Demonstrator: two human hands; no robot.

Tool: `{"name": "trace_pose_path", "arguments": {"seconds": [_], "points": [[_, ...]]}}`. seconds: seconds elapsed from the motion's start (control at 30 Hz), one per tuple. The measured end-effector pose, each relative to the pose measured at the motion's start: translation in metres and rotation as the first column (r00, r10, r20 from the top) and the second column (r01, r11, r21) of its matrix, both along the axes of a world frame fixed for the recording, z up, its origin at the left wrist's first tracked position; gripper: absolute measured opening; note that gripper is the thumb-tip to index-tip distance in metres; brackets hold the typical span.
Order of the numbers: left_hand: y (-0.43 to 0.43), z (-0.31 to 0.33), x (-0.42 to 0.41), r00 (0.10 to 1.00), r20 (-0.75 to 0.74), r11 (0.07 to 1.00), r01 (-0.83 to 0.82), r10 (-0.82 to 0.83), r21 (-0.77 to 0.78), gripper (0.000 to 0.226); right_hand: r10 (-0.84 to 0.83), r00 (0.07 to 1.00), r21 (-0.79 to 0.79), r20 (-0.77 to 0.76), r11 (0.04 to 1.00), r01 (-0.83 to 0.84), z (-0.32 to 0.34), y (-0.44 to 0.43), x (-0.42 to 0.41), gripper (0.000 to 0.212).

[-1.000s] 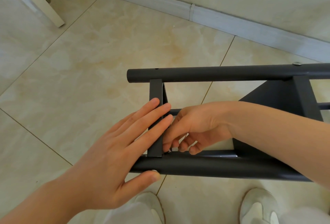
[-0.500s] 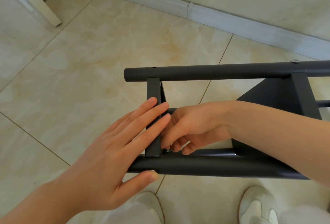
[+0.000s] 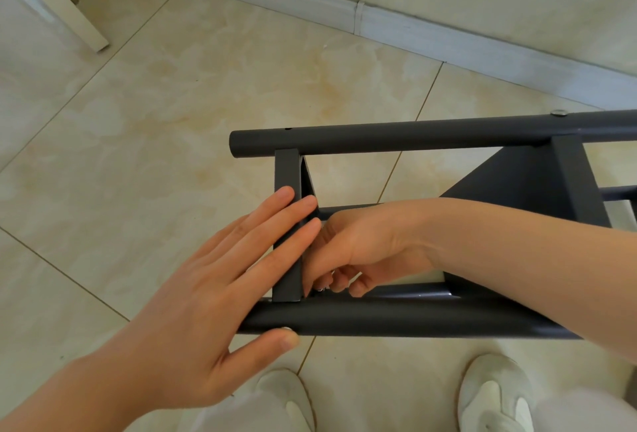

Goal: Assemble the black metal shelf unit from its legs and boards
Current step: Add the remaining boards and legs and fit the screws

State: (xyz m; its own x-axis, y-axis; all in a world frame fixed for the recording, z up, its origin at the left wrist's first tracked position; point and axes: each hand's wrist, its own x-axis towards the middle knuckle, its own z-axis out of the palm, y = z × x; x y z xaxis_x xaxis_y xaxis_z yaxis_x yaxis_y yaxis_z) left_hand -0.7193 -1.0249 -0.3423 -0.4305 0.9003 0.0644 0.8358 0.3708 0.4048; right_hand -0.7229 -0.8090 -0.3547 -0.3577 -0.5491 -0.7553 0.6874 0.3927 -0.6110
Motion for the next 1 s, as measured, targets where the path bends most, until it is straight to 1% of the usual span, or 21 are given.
{"name": "trace_pose_path", "arguments": {"seconds": [0.03,0.1,0.23,0.37,0.6,0.67,0.7,0.8,0.9,0.97,1.0], "points": [[0.0,0.0,0.0,1.0,0.001,1.0,0.0,0.0,-0.001,0.07,0.004,1.0,0.021,0.0,1.0,-0.004,0.0,0.0,0.0,0.02],[0.0,0.0,0.0,1.0,0.001,1.0,0.0,0.0,0.0,0.071,0.008,1.0,0.04,0.03,0.999,-0.01,0.001,0.001,-0.001,0.019],[0.0,-0.001,0.0,1.0,0.002,1.0,0.0,0.0,0.002,0.07,-0.007,0.996,-0.015,0.086,1.0,0.009,0.003,0.003,-0.001,0.008],[0.0,0.0,0.0,1.0,-0.002,1.0,-0.002,0.002,-0.001,0.07,-0.024,0.998,-0.015,0.063,1.0,0.025,0.002,0.003,0.0,0.014],[0.0,0.0,0.001,1.0,0.008,1.0,-0.015,0.015,-0.006,0.07,-0.022,0.995,-0.017,0.093,1.0,0.024,-0.003,0.002,0.0,0.022],[0.0,0.0,0.002,0.999,0.016,1.0,-0.03,0.03,0.007,0.07,-0.036,0.996,-0.016,0.085,0.999,0.038,-0.001,0.002,0.002,0.013],[-0.001,0.0,0.003,0.998,0.032,0.998,-0.051,0.05,0.02,0.069,-0.042,0.997,-0.007,0.059,0.999,0.043,0.002,0.002,0.002,0.009],[-0.003,-0.001,0.009,0.978,0.15,0.984,-0.16,0.148,0.072,0.069,-0.02,0.997,0.05,-0.076,0.998,0.023,0.014,0.008,0.004,0.028],[-0.004,-0.003,0.018,0.939,0.267,0.959,-0.255,0.216,0.124,0.071,0.035,0.985,0.105,-0.167,0.994,-0.017,0.031,0.016,0.011,0.029],[-0.006,-0.005,0.023,0.891,0.354,0.924,-0.353,0.284,0.147,0.078,0.089,0.969,0.172,-0.232,0.984,-0.049,0.041,0.023,0.02,0.028],[-0.006,-0.006,0.026,0.841,0.424,0.892,-0.429,0.337,0.143,0.084,0.11,0.959,0.209,-0.262,0.976,-0.055,0.046,0.028,0.026,0.027]]}}
